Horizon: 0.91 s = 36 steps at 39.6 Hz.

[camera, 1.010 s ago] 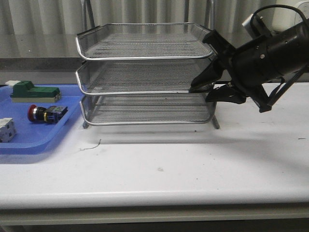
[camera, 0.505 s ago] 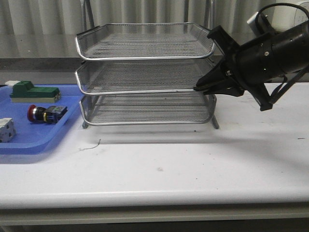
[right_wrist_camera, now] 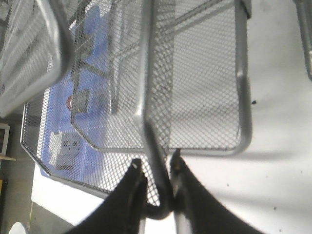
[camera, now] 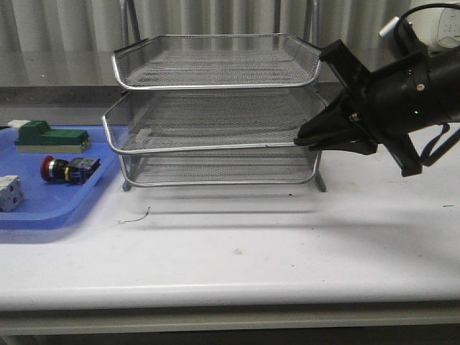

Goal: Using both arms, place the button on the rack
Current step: 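Reach the right gripper to the middle rack tier's front rim and grasp it, then pull the middle wire tier toward the robot with the right gripper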

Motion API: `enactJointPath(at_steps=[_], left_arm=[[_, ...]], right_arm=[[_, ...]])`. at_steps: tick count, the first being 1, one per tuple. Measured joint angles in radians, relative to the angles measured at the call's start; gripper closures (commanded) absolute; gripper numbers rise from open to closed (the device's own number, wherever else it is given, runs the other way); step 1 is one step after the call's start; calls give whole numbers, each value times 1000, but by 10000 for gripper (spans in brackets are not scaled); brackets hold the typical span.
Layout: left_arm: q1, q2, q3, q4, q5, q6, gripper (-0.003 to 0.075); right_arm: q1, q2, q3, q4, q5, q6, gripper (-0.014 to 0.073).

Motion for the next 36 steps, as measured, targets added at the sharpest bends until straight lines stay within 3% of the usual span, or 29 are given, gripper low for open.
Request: enactJointPath(at_steps=[24, 28, 36], left_arm=[[0, 0, 0, 0, 0, 0, 155], [0, 0, 0, 0, 0, 0, 155], [0, 0, 0, 0, 0, 0, 155]], right_arm=[[0, -196, 308, 14, 74, -113, 552], [0, -198, 312, 18, 76, -120, 470], [0, -198, 316, -14, 68, -151, 149]])
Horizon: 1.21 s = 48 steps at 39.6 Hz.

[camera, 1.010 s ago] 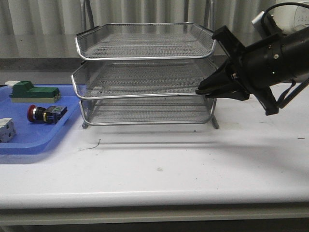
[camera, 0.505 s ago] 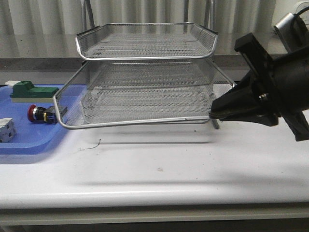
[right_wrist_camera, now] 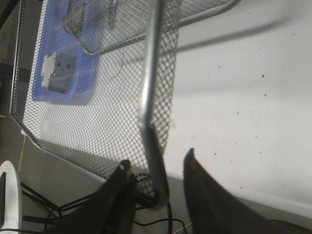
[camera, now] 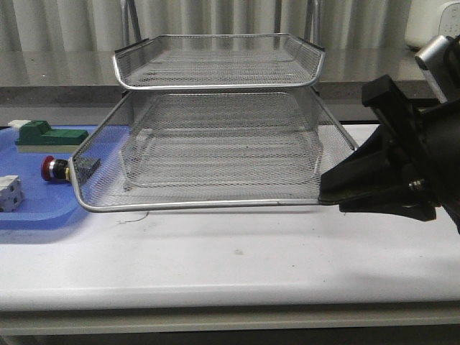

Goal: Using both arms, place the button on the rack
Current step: 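Pull the middle wire tier toward the robot with the right gripper, then release the tier and withdraw the right gripper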

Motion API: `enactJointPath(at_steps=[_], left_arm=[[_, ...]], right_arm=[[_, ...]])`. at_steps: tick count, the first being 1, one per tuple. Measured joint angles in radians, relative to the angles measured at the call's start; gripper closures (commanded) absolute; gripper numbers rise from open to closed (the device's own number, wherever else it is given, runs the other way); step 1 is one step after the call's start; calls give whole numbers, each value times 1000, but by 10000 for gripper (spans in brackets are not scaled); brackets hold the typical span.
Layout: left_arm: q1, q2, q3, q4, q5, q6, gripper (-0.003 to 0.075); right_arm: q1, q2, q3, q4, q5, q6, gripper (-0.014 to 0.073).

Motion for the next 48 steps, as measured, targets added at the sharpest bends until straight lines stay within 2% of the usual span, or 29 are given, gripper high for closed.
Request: enactJointPath(at_steps=[3, 9, 13, 15, 19, 23, 27, 33, 38, 43, 48], left_arm=[[0, 0, 0, 0, 0, 0, 155], [0, 0, 0, 0, 0, 0, 155], [0, 0, 0, 0, 0, 0, 155], [0, 0, 0, 0, 0, 0, 155], [0, 0, 0, 0, 0, 0, 155], [0, 0, 0, 0, 0, 0, 155], [0, 0, 0, 0, 0, 0, 155], [0, 0, 0, 0, 0, 0, 155], [0, 0, 0, 0, 0, 0, 155], [0, 0, 0, 0, 0, 0, 155], [0, 0, 0, 0, 0, 0, 155]], right_arm=[[0, 0, -2, -11, 0, -14, 108], [0, -34, -21, -17, 0, -23, 132], [0, -101, -23, -20, -29, -12, 254], [0, -141, -23, -39, -61, 19, 352], [0, -235, -37, -166, -146, 105, 510], [0, -311, -83, -361, -201, 216, 605], [0, -352, -169, -588, -195, 375, 655], [0, -359, -320, -935, -104, 628, 652], [0, -359, -439, -1294, -30, 882, 652], [0, -371, -489, -1608, 35, 1117, 652], [0, -419, -472, -1753, 50, 1244, 652]])
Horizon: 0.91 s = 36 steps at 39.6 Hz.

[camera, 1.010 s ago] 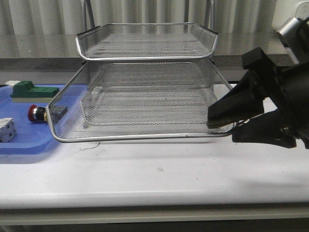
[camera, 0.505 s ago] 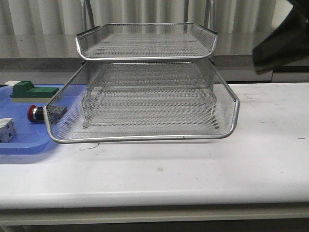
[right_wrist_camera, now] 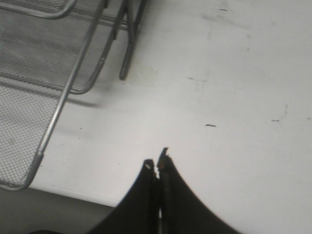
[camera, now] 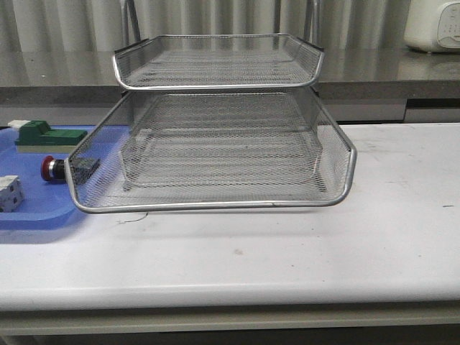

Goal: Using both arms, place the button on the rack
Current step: 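Release the tier and withdraw the right gripper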

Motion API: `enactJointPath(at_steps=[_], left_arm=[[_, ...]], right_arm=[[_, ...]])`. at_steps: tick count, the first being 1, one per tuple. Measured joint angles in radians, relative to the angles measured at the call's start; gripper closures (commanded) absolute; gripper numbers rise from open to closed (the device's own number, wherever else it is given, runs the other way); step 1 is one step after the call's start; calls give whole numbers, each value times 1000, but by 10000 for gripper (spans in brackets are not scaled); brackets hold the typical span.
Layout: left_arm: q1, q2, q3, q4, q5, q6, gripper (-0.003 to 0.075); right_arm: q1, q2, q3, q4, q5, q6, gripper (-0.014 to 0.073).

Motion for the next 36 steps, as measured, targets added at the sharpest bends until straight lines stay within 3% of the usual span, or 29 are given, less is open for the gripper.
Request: enactJointPath(at_steps=[21, 29, 36], left_arm=[[0, 0, 0, 0, 0, 0, 155], [0, 0, 0, 0, 0, 0, 155], [0, 0, 0, 0, 0, 0, 155]], right_arm=[[0, -608, 503, -40, -310, 40, 653], [0, -788, 586, -40, -326, 40, 653], [0, -829, 590, -40, -321, 40, 653]])
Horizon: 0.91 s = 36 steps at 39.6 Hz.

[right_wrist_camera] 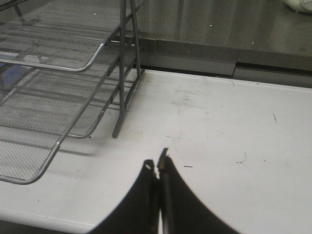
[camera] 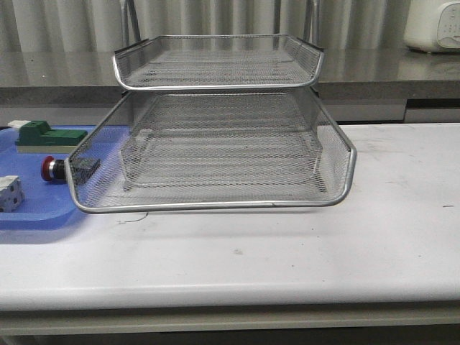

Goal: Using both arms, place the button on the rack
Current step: 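Release the tier and withdraw the right gripper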

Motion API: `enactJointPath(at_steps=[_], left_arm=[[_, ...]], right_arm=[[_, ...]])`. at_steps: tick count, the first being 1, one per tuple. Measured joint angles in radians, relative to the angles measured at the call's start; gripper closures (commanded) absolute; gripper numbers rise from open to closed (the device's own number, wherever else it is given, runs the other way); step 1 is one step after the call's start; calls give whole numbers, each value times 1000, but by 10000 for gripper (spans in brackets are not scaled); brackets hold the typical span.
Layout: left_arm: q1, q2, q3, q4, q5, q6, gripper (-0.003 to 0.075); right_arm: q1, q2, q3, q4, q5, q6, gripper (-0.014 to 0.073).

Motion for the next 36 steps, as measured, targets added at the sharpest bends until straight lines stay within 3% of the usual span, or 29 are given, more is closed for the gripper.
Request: enactJointPath(at_steps=[36], left_arm=[[0, 0, 0, 0, 0, 0, 152]], right_arm=[[0, 0, 2, 0, 13, 0, 653]])
